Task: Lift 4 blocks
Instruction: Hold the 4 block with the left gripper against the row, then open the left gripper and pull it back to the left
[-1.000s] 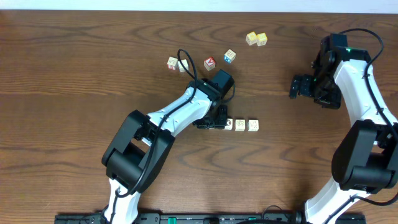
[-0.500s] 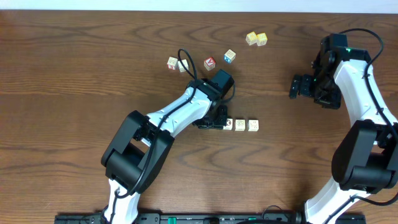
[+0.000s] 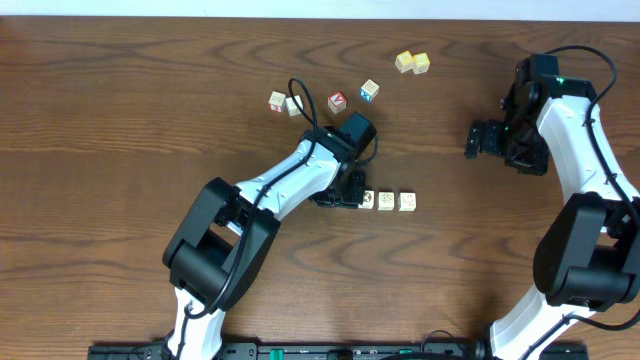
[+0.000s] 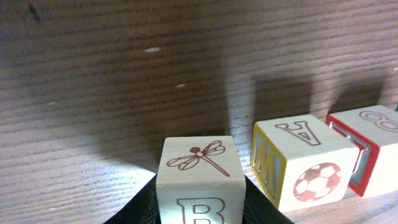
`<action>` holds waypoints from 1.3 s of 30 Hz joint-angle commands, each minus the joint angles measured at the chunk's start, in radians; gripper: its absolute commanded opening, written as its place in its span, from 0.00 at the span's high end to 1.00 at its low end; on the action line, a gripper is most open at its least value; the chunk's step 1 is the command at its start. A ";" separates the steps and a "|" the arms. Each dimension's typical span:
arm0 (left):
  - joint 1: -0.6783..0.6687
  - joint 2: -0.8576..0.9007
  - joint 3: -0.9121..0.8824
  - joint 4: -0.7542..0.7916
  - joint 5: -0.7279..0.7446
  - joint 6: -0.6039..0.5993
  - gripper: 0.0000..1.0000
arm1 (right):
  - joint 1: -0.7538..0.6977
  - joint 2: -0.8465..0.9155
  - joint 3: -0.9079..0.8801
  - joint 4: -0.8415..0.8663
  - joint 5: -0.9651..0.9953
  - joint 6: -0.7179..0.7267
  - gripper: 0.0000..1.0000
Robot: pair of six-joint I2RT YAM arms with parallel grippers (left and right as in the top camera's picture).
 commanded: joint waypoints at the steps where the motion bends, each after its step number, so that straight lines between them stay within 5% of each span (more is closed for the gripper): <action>1: 0.003 -0.020 -0.011 0.009 -0.004 0.020 0.67 | -0.002 0.000 0.012 0.000 0.010 -0.010 0.01; 39: 0.004 -0.062 0.023 -0.019 -0.002 0.008 0.59 | -0.002 0.000 0.012 0.000 0.010 -0.010 0.01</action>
